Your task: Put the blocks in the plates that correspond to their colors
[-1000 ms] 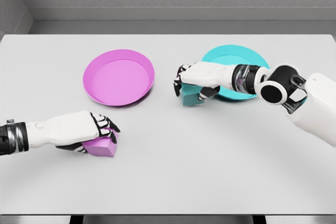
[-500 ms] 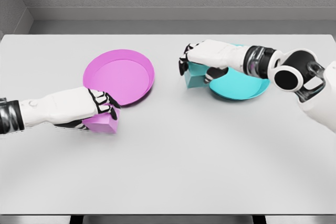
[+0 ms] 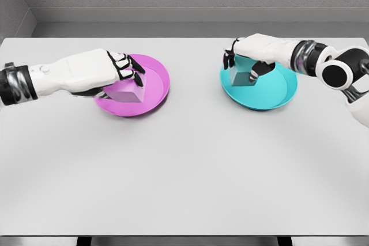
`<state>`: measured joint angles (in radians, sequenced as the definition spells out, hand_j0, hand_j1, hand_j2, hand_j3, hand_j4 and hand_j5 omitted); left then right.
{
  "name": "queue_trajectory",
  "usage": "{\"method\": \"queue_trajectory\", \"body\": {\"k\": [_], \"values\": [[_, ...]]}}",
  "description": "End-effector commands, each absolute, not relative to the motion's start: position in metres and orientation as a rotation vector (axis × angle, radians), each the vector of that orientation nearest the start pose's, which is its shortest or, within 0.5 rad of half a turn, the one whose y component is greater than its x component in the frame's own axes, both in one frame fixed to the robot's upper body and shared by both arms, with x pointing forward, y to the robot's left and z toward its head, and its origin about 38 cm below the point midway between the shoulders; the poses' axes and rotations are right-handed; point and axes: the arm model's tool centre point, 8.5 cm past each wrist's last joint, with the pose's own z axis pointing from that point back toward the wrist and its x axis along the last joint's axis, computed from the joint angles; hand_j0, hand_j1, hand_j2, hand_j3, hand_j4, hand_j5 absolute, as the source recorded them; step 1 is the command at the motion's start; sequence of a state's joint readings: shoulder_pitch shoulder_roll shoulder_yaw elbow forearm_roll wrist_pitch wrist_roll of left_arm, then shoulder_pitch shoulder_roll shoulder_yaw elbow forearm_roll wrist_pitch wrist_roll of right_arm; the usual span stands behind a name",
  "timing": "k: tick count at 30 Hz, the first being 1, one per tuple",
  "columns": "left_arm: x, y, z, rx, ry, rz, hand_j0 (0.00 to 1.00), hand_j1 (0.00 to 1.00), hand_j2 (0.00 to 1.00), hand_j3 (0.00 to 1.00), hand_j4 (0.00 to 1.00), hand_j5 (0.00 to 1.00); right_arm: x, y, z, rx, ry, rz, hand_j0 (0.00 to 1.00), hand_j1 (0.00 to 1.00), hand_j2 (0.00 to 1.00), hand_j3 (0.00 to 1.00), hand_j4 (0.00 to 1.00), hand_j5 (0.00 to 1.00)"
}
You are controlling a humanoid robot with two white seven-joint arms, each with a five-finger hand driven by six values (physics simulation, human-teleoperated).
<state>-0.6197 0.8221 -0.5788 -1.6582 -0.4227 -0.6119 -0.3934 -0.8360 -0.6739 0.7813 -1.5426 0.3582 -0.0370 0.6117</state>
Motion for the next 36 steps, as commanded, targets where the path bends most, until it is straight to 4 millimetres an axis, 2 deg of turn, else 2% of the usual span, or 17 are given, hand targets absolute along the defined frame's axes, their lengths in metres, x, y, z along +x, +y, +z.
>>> {"method": "queue_trajectory", "body": {"k": [1,3,6,9,13,16,18,19,20,21,25,30,31,32,34,35,36], "values": [[0.412,0.242,0.232,-0.48,2.17,2.743,0.47,0.47,0.47,0.47,0.47,0.47,0.478,-0.234,0.246,-0.489,-1.25,1.842,0.51,0.51,0.51,0.51,0.51,0.51],[0.419,0.242,0.228,-0.497,2.166,2.76,0.47,0.47,0.47,0.47,0.47,0.47,0.48,-0.248,0.245,-0.499,-1.236,1.815,0.51,0.51,0.51,0.51,0.51,0.51],[0.428,0.242,0.224,-0.516,2.168,2.778,0.47,0.47,0.47,0.47,0.47,0.47,0.48,-0.256,0.245,-0.514,-1.218,1.809,0.51,0.51,0.51,0.51,0.51,0.51],[0.442,0.244,0.217,-0.525,2.16,2.823,0.47,0.47,0.47,0.47,0.47,0.47,0.49,-0.27,0.236,-0.515,-1.173,1.766,0.51,0.51,0.51,0.51,0.51,0.51],[0.454,0.253,0.214,-0.574,2.158,2.863,0.47,0.47,0.47,0.47,0.47,0.47,0.492,-0.271,0.225,-0.498,-1.146,1.758,0.51,0.51,0.51,0.51,0.51,0.51],[0.462,0.264,0.209,-0.615,2.142,2.911,0.48,0.48,0.48,0.48,0.48,0.48,0.493,-0.257,0.211,-0.456,-1.141,1.765,0.51,0.51,0.51,0.51,0.51,0.51],[0.467,0.267,0.207,-0.629,2.146,2.924,0.48,0.48,0.48,0.48,0.48,0.48,0.492,-0.255,0.208,-0.45,-1.136,1.769,0.52,0.52,0.52,0.52,0.52,0.52],[0.468,0.266,0.206,-0.631,2.143,2.926,0.48,0.48,0.48,0.48,0.48,0.48,0.493,-0.255,0.208,-0.45,-1.135,1.769,0.57,0.57,0.57,0.57,0.57,0.57],[0.469,0.269,0.205,-0.639,2.144,2.938,0.48,0.48,0.48,0.48,0.48,0.48,0.494,-0.257,0.207,-0.453,-1.128,1.76,0.96,0.96,0.96,0.96,0.96,0.96],[0.472,0.268,0.207,-0.647,2.147,2.932,0.49,0.49,0.49,0.49,0.49,0.49,0.494,-0.259,0.208,-0.455,-1.127,1.757,1.0,1.0,1.0,1.0,1.0,1.0],[0.478,0.264,0.205,-0.679,2.106,2.946,0.51,0.51,0.51,0.51,0.51,0.51,0.494,-0.257,0.209,-0.453,-1.134,1.763,1.0,1.0,1.0,1.0,1.0,1.0],[0.481,0.257,0.206,-0.682,2.103,2.937,0.73,0.73,0.73,0.73,0.73,0.73,0.494,-0.257,0.211,-0.458,-1.14,1.765,1.0,1.0,1.0,1.0,1.0,1.0],[0.481,0.257,0.205,-0.68,2.104,2.936,0.88,0.88,0.88,0.88,0.88,0.88,0.494,-0.259,0.216,-0.468,-1.146,1.765,1.0,1.0,1.0,1.0,1.0,1.0],[0.481,0.256,0.206,-0.682,2.104,2.934,0.96,0.96,0.96,0.96,0.96,0.96,0.495,-0.26,0.219,-0.477,-1.152,1.766,1.0,1.0,1.0,1.0,1.0,1.0],[0.481,0.256,0.206,-0.682,2.104,2.934,1.0,1.0,1.0,1.0,1.0,1.0,0.497,-0.265,0.233,-0.497,-1.188,1.742,1.0,1.0,1.0,1.0,1.0,1.0],[0.481,0.257,0.206,-0.683,2.102,2.935,1.0,1.0,1.0,1.0,1.0,1.0,0.493,-0.259,0.245,-0.508,-1.23,1.751,1.0,1.0,1.0,1.0,1.0,1.0],[0.481,0.256,0.206,-0.682,2.104,2.934,1.0,1.0,1.0,1.0,1.0,1.0,0.485,-0.263,0.261,-0.542,-1.261,1.759,1.0,1.0,1.0,1.0,1.0,1.0]]}}
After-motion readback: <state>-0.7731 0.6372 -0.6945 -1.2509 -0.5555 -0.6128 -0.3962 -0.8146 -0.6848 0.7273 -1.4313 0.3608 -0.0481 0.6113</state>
